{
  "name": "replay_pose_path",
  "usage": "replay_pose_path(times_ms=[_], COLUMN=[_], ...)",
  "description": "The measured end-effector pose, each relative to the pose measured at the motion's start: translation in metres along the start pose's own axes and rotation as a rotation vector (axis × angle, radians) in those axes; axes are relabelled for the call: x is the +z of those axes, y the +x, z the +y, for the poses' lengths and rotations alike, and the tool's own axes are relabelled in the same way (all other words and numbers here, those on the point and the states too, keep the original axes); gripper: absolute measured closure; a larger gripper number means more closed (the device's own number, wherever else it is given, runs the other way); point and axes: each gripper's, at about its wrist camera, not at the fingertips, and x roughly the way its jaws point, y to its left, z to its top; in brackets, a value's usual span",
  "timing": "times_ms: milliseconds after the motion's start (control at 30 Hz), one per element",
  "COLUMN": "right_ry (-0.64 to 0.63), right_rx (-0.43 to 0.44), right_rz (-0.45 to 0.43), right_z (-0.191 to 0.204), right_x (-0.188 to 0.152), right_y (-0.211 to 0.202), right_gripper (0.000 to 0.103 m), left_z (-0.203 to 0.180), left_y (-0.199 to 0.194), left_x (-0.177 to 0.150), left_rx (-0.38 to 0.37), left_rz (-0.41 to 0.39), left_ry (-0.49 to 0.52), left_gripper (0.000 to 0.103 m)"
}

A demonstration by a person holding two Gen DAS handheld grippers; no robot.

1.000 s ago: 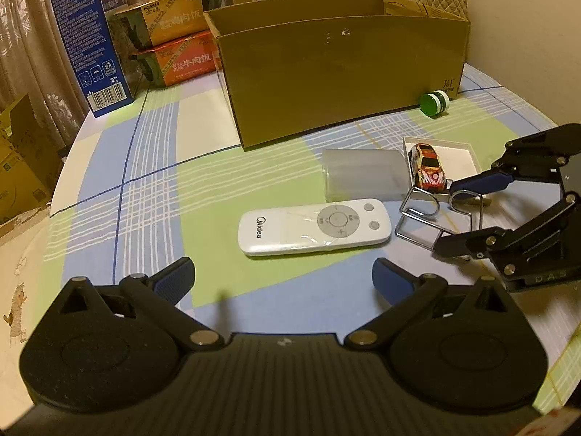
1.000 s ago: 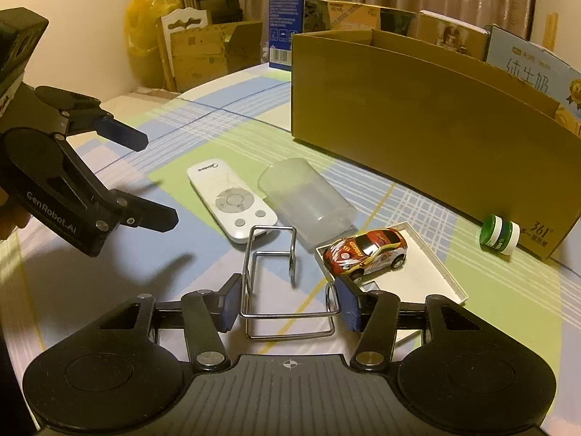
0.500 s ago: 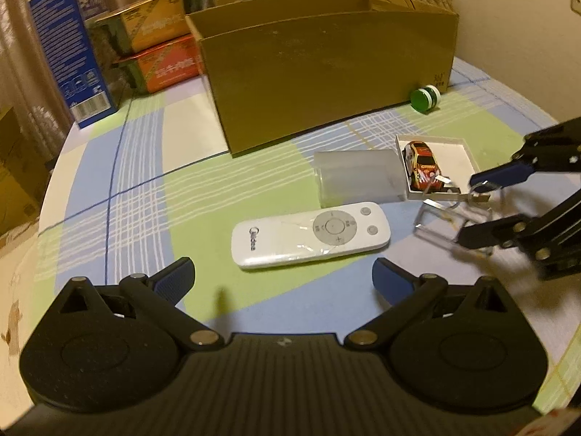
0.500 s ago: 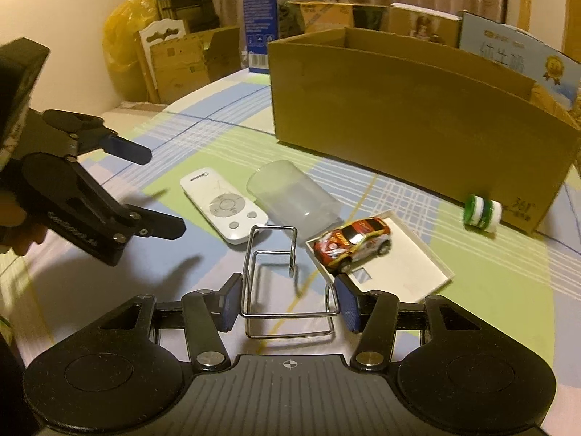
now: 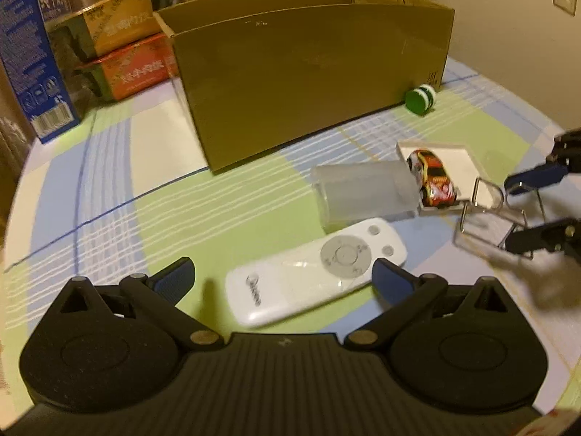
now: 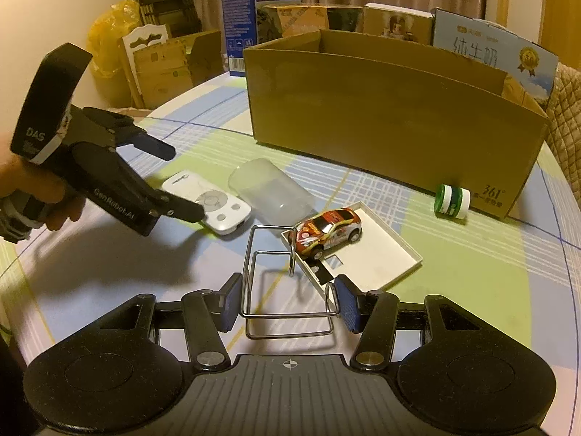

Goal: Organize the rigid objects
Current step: 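Grasp the white remote with the left tool while the right tool holds the wire rack, then carry the remote and the wire rack into the cardboard box with both tools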

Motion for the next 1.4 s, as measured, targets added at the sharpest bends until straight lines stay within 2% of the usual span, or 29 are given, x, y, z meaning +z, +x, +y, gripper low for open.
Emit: replay_pose_path(times_ms=[167,400,533,667,733,800,967,1133,1400], right_ry=[0.022,0.041,0.05,0.061,0.066,0.071,0.081,0.089,0.127], right_rx=[-0.018,-0.03,-0.029,-0.031,-0.033,-0.037,-0.039,-0.041,-0.057], right_rz=[-0.005,-0.001,-0.011,-0.019,-0.024,-0.026,-0.028,-0.036,-0.047], right_z=[-0.004,-0.008,-0.008,-0.009,-0.01,-0.012,-0.014,-0.014,-0.018], right_x=[0.0,-0.003,-0.002,-0.001,-0.001,-0.001,-0.002,-0.001,0.002], right_y=[-0.005,-0.009,-0.012,-0.015,-0.017,-0.018,-0.019,-0.02,-0.03], right_gripper=[0.052,0.052,0.052,0.052,0.052,0.052,0.052,0.052,0.052], left_z=[0.002,-0.026,-0.037,-0.036,-0.033,-0.032,-0.03,-0.028,-0.033], left_y=[0.011,0.003,-0.002,0.005,0.009,0.01,0.009,0.004,-0.021], left_x=[0.006,0.005,0.004,0.008,0.01,0.011,0.016,0.015,0.016], left_rx=[-0.083,-0.156,-0.144,-0.08,-0.061,-0.053,-0.017,-0.016,0.0], left_rz=[0.026,0.097,0.093,0.107,0.116,0.108,0.114,0.15,0.133], left_ry=[-0.057,0.04,0.074,0.043,0.026,0.013,0.015,-0.029,-0.13], left_gripper=[0.001,0.002,0.014,0.034,0.038,0.049,0.066,0.067,0.068])
